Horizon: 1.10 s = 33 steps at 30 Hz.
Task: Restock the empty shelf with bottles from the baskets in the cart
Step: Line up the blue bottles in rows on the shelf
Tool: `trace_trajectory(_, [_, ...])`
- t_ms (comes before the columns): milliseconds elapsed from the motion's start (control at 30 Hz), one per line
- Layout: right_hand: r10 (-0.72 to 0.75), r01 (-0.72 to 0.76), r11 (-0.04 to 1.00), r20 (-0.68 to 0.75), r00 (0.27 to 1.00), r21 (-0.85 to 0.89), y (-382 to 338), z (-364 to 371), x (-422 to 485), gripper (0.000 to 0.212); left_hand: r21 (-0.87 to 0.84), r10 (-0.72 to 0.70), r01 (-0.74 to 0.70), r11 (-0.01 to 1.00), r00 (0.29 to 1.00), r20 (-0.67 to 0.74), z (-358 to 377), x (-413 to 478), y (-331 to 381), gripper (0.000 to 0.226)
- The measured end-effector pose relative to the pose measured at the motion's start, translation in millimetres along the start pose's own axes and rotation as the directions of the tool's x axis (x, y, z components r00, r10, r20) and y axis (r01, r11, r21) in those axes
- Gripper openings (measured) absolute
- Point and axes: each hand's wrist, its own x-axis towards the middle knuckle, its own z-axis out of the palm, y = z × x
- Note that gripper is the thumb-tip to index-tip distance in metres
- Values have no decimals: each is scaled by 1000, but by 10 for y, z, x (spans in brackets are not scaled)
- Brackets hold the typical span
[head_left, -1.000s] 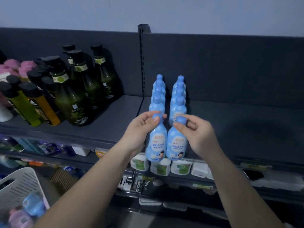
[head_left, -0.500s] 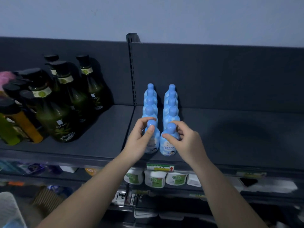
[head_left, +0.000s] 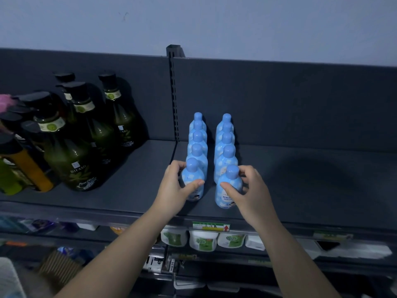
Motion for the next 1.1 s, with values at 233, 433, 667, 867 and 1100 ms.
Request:
trace_trajectory(233, [-6,6,1000,-14,1000,24,9,29,10,29,-33,-25,25,999,1000,4,15,-41,56,35])
trace_trajectory(433, [-25,25,999,-8,1000,36,3,34,13,31,-1,0,0,1000,993,120,16,-60,104,30])
trace_trajectory(667, [-34,34,998,-9,999,45,-14,31,-9,29,-6,-2,3,1000,994,105,23,-117,148,31])
trace_trajectory(867, [-30,31,999,-8,1000,34,-35,14,-20,29,2,-12,12,1000,996,85,50,-160,166,36])
trace_trajectory(1100, [-16,21,999,103,995,-42,-120,-72,72,32,-2,-113,114,993,983,145,-40,-163,335,61])
